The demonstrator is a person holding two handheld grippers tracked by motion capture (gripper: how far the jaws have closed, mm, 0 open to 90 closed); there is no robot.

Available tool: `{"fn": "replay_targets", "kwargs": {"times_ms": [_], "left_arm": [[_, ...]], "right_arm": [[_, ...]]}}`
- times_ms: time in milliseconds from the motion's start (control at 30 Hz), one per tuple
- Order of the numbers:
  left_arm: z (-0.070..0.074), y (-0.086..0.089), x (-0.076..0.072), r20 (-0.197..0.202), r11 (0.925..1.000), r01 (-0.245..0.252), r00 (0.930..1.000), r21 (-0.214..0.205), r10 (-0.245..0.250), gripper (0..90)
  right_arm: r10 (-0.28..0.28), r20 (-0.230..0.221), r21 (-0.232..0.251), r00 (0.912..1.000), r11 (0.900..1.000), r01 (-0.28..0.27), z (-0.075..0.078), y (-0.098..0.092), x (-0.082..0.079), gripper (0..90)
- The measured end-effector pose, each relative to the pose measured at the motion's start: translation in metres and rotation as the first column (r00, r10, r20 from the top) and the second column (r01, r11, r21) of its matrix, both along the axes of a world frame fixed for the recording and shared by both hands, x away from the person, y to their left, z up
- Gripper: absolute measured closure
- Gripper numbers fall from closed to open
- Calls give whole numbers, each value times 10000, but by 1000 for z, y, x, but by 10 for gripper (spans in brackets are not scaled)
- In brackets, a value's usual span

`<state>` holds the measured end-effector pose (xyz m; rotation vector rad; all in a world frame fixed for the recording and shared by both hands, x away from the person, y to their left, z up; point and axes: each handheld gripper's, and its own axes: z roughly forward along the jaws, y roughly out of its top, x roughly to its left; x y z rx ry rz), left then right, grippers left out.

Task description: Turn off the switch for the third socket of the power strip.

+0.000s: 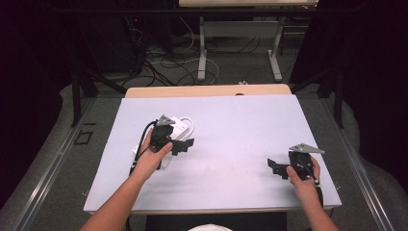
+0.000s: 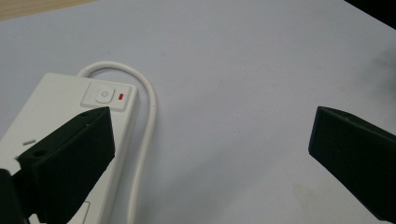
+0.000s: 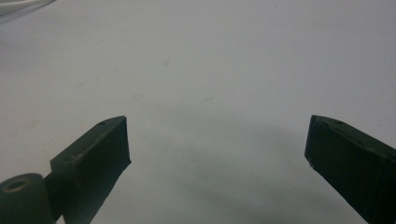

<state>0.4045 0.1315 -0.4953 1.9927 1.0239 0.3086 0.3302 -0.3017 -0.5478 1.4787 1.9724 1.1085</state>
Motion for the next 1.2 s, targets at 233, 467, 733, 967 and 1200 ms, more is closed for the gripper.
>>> {"fn": "replay_targets", "kwargs": {"times_ms": [233, 467, 733, 967, 1200], "left_arm": [[-10, -6, -7, -25, 9998, 173, 9998, 56, -173, 3], [-17, -8, -12, 65, 9992, 354, 9993, 202, -356, 3], [-21, -8, -17, 175, 9990, 391, 9991, 197, -395, 3], [-27, -9, -20, 125, 9982, 545, 9984, 243, -548, 3], [-30, -9, -22, 16, 9988, 459, 9989, 155, -459, 3]], "right_arm": [[12, -21, 10, 10000, 10000, -12, -1, 1, 1, 60], [4, -68, 42, 10000, 10000, -4, -1, 2, 0, 60], [59, -67, 13, 10000, 10000, -59, -1, 2, 1, 60], [94, 17, -15, 10000, 10000, -94, -1, 2, 1, 60], [145, 23, -35, 9999, 9999, -145, 0, 2, 1, 60]]}}
